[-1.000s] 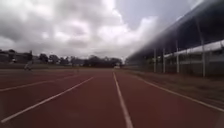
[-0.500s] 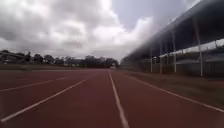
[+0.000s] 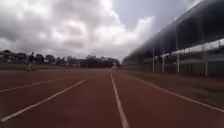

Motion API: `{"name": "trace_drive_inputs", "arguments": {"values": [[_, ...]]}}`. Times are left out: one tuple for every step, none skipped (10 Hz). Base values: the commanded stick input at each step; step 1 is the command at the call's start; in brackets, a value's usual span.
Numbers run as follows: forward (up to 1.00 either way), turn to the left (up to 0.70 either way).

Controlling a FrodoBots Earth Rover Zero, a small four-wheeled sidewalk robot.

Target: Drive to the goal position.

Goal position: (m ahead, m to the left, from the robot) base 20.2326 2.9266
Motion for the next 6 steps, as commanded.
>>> {"name": "trace_drive_inputs", "arguments": {"values": [[0.70, -0.14], [0.70, -0.20], [0.70, -0.26], [0.70, -0.32], [0.70, -0.35], [0.70, -0.35]]}}
